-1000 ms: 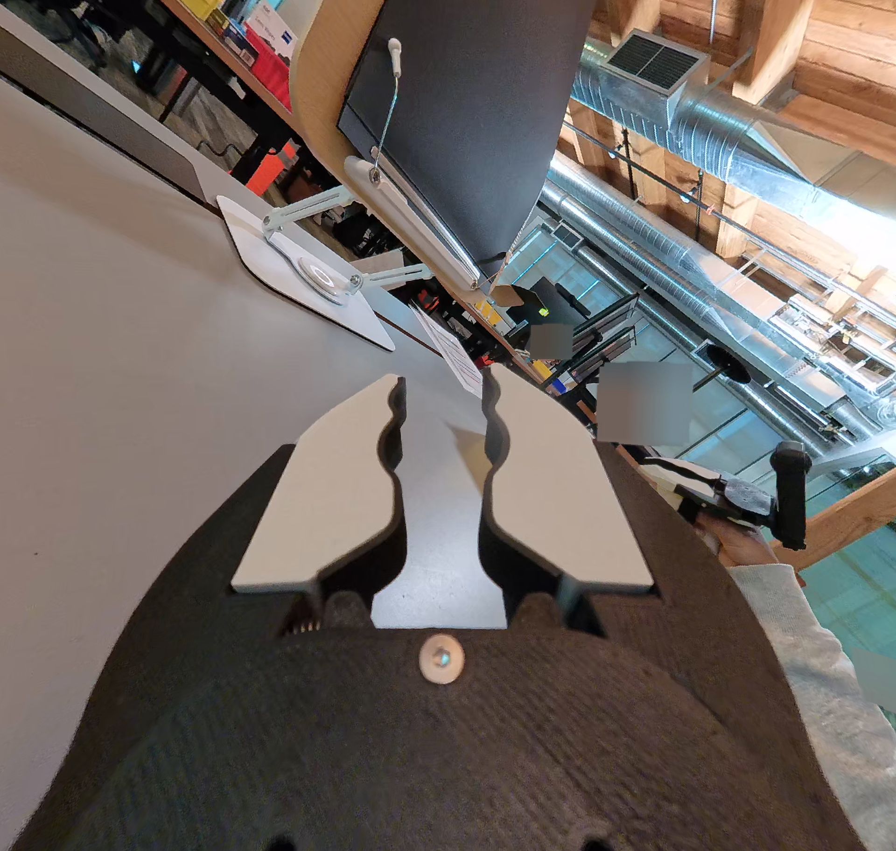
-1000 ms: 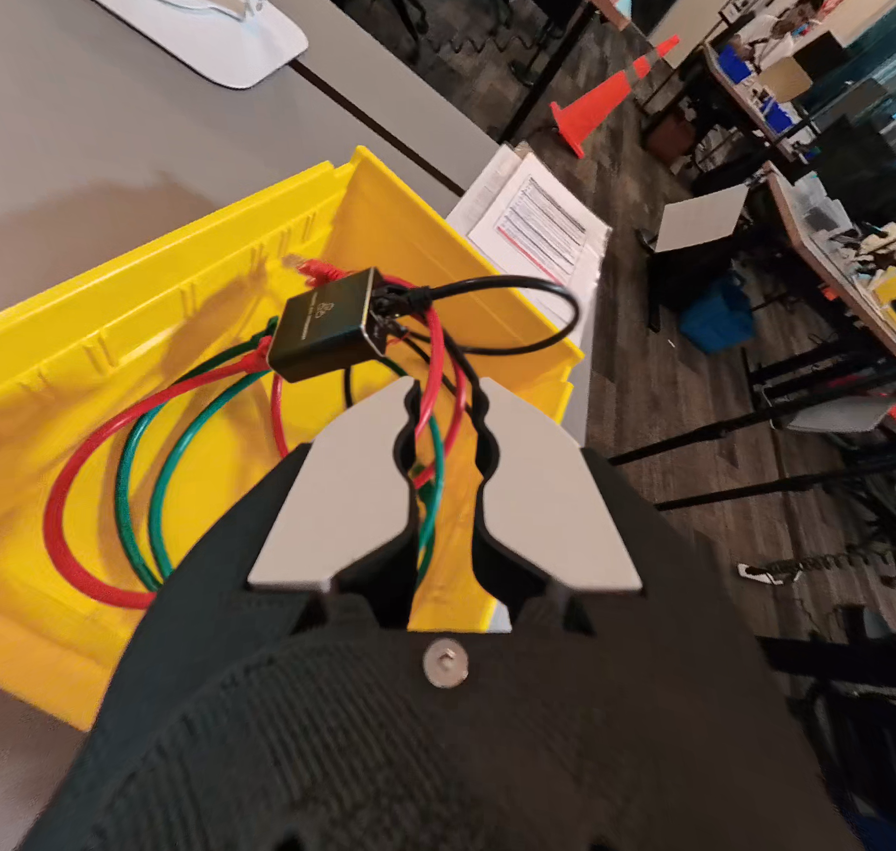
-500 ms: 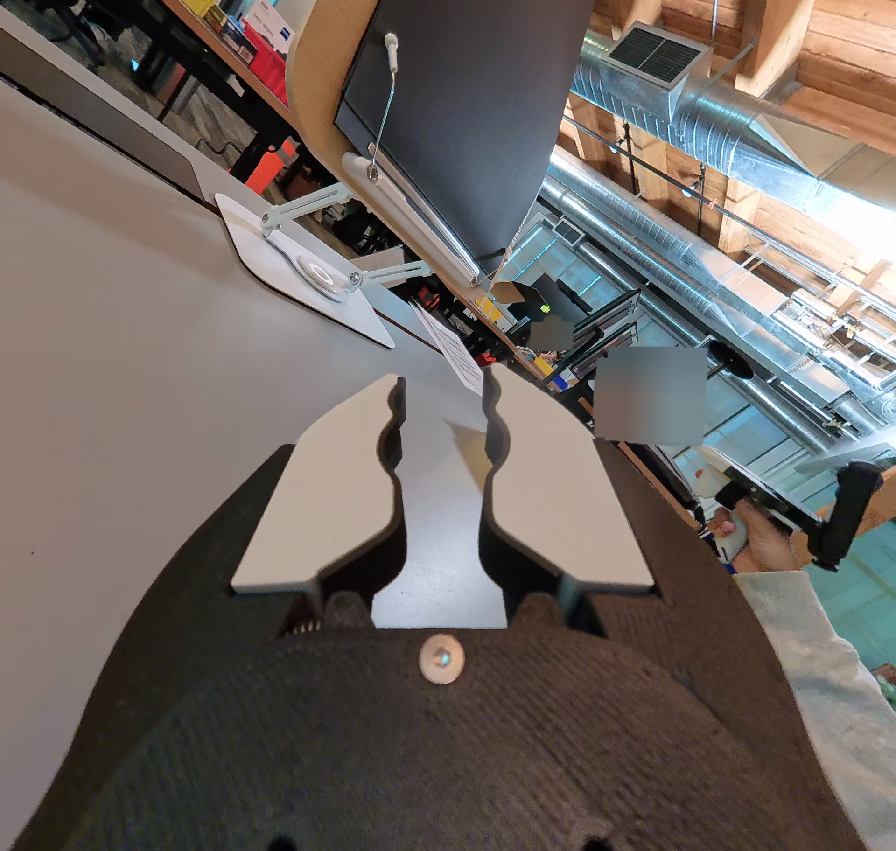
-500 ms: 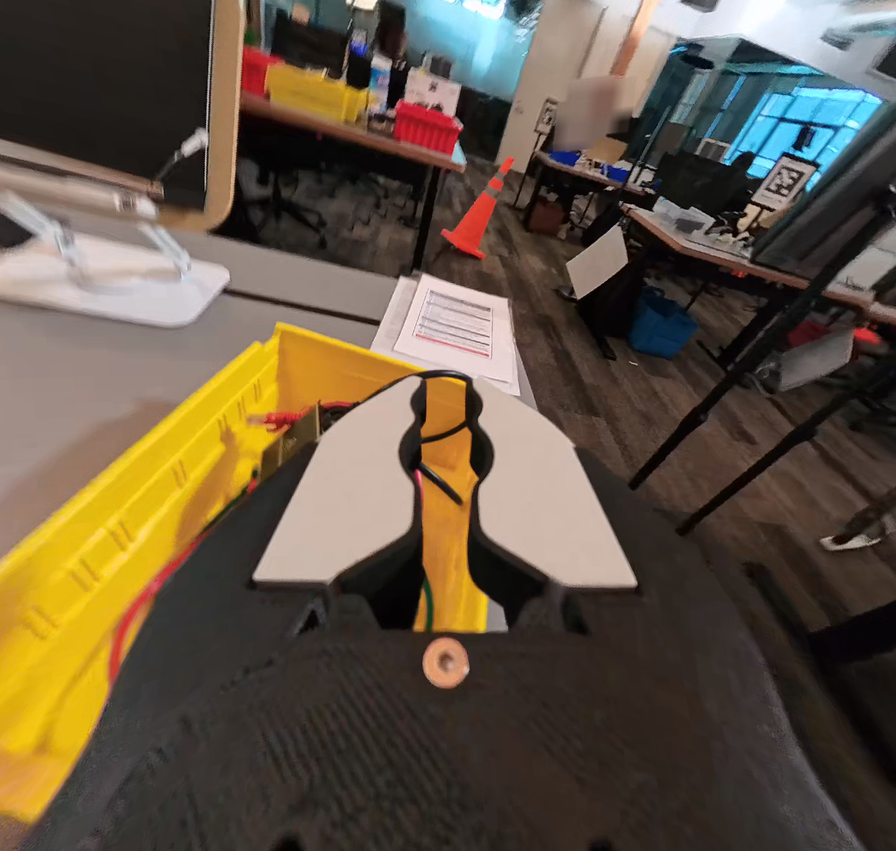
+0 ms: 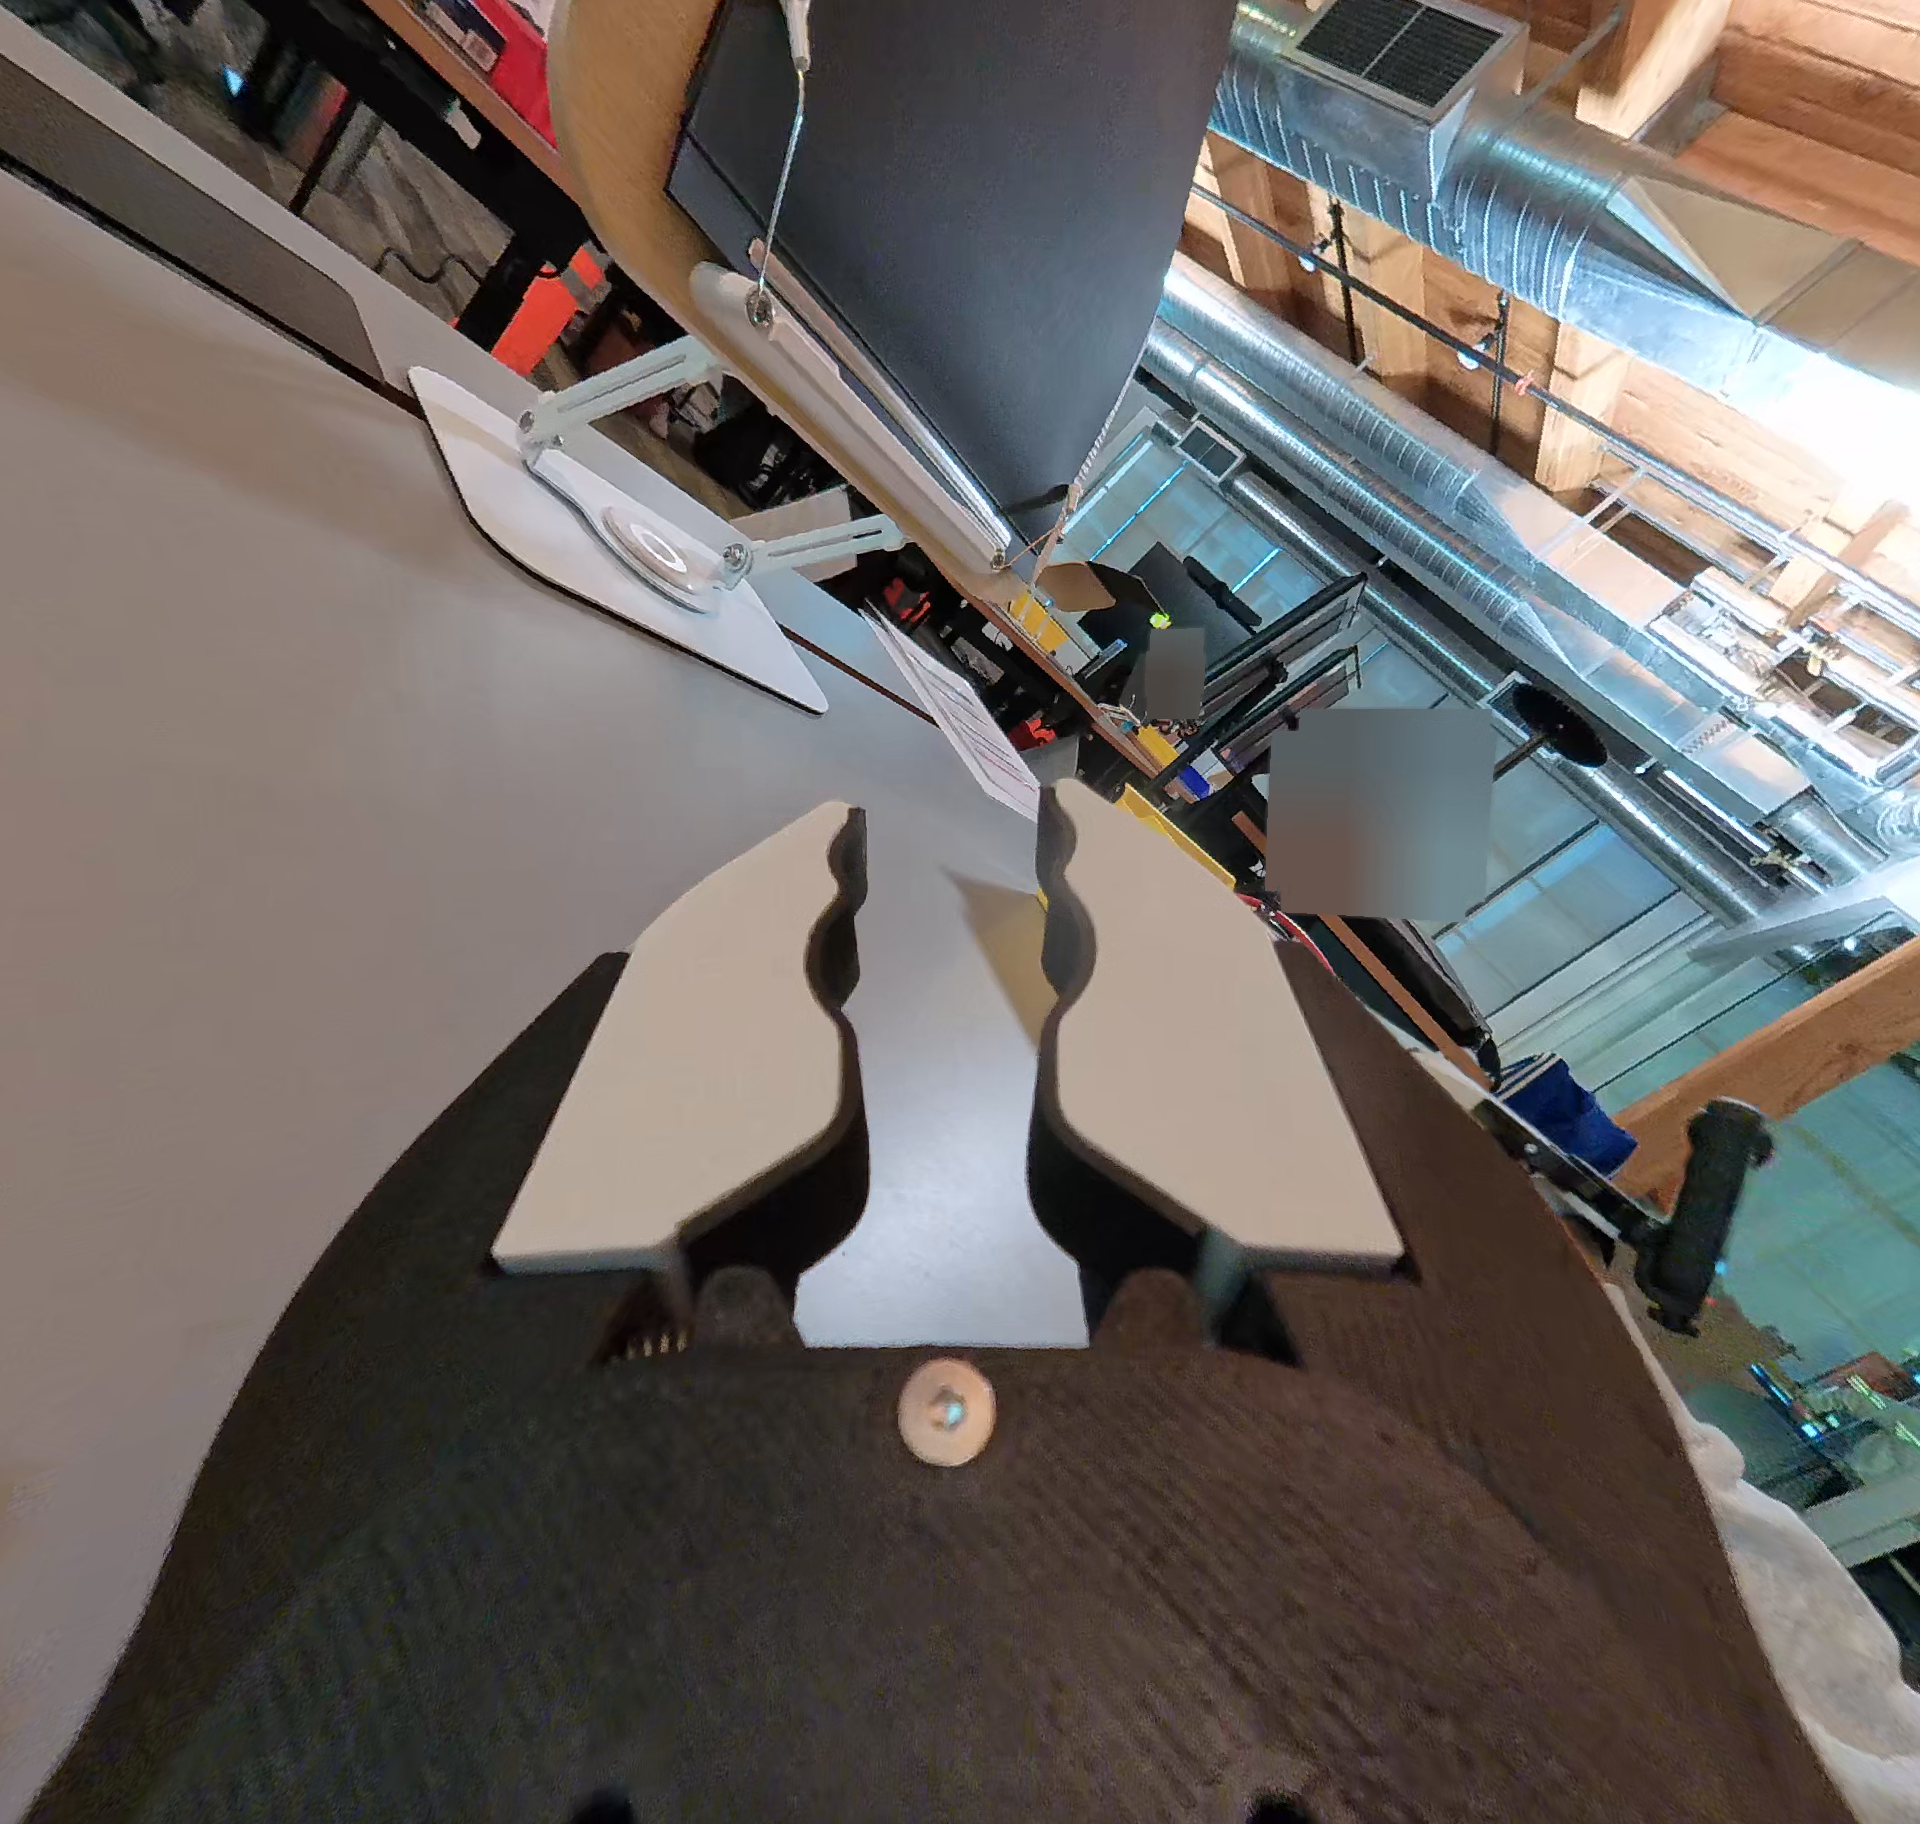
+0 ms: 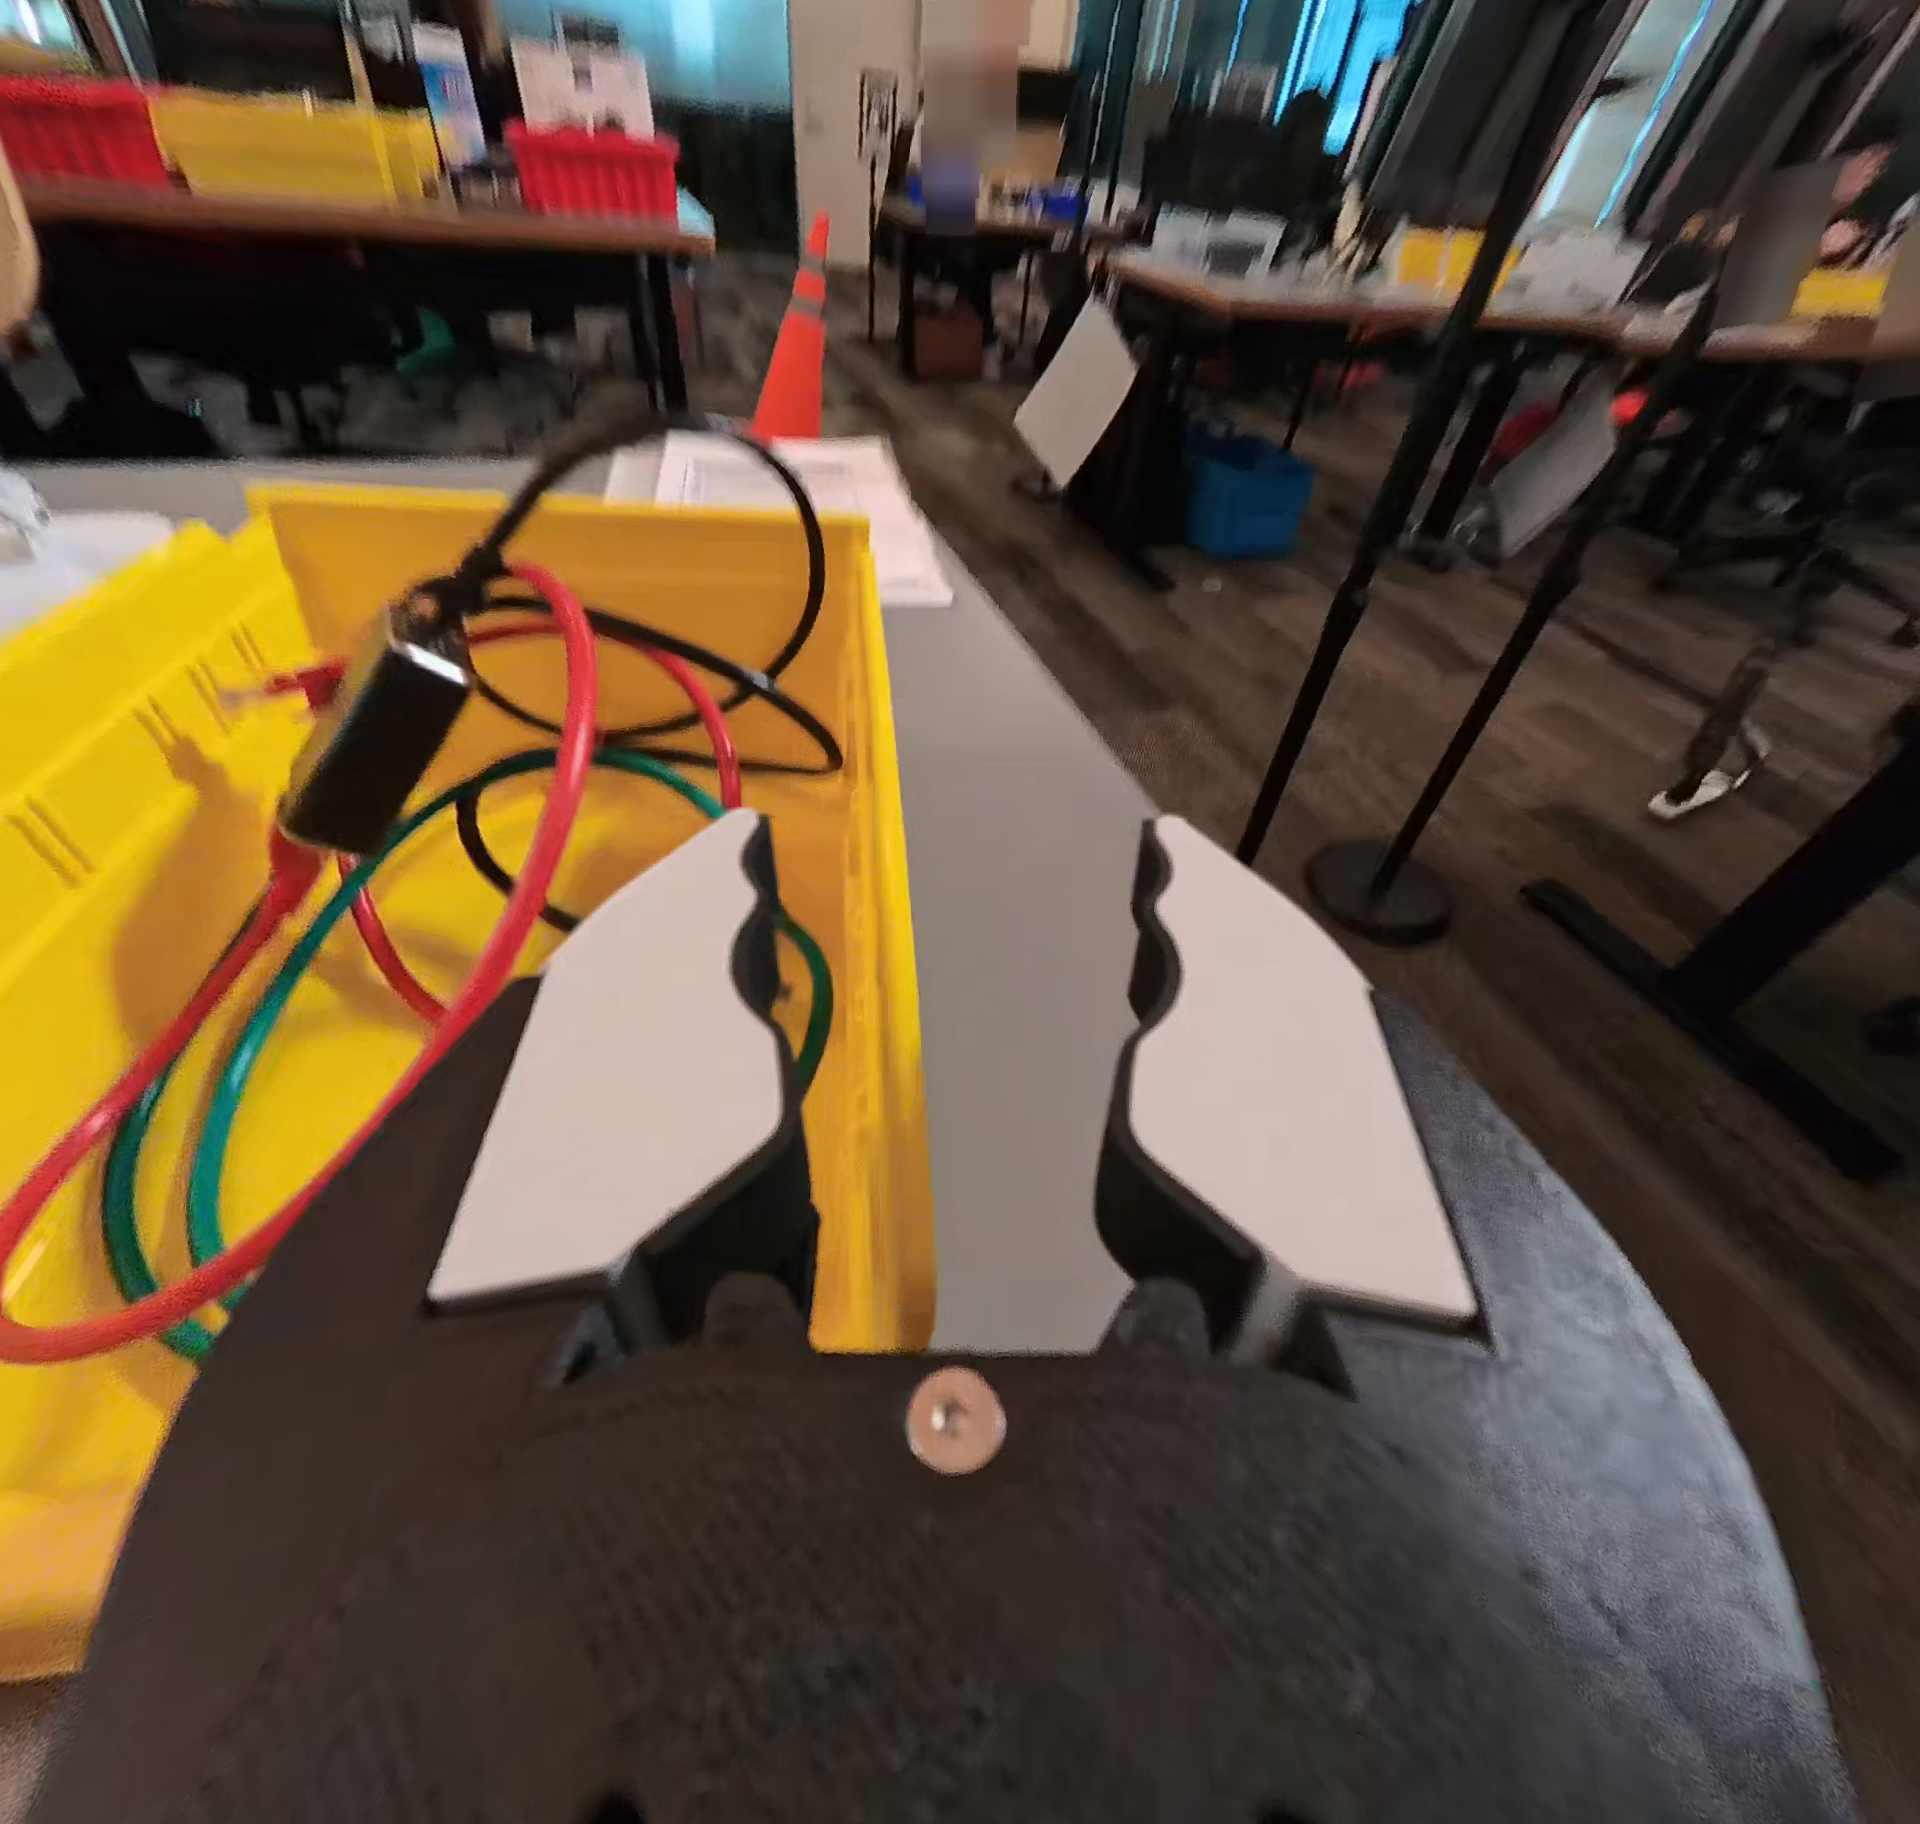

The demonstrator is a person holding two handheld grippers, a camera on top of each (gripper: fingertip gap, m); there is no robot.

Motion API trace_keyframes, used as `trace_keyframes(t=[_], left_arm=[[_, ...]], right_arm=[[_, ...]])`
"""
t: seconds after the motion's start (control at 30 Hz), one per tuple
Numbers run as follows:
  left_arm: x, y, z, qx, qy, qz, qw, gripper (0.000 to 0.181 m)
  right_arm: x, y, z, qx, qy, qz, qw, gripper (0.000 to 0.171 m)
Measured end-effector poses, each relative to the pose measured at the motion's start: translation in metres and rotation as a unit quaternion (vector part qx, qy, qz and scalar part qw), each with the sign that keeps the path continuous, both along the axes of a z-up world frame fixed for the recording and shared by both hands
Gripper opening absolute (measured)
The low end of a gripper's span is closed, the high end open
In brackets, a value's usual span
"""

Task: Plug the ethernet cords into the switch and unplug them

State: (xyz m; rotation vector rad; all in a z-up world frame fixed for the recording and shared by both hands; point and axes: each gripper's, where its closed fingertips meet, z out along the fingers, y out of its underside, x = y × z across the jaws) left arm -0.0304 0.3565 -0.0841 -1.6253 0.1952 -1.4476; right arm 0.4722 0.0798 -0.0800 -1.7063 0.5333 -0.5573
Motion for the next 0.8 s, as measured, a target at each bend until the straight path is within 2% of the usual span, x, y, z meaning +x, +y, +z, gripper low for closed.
trace_keyframes(t=[0.13,0.27,0.57,0.8], left_arm=[[0.001,-0.002,0.001,0.011,0.009,0.000,1.000,0.032],[0.003,-0.002,-0.001,0.003,0.005,-0.008,1.000,0.032],[0.006,-0.003,-0.003,-0.004,0.006,-0.017,1.000,0.033],[0.008,-0.004,-0.005,-0.010,0.007,-0.023,1.000,0.033]], right_arm=[[0.009,0.006,-0.034,-0.058,0.060,0.010,0.996,0.080],[0.013,0.004,-0.057,-0.094,0.102,0.015,0.990,0.079],[0.009,0.007,-0.060,-0.090,0.118,0.037,0.988,0.075],[0.006,0.007,-0.066,-0.156,0.074,0.024,0.985,0.065]])
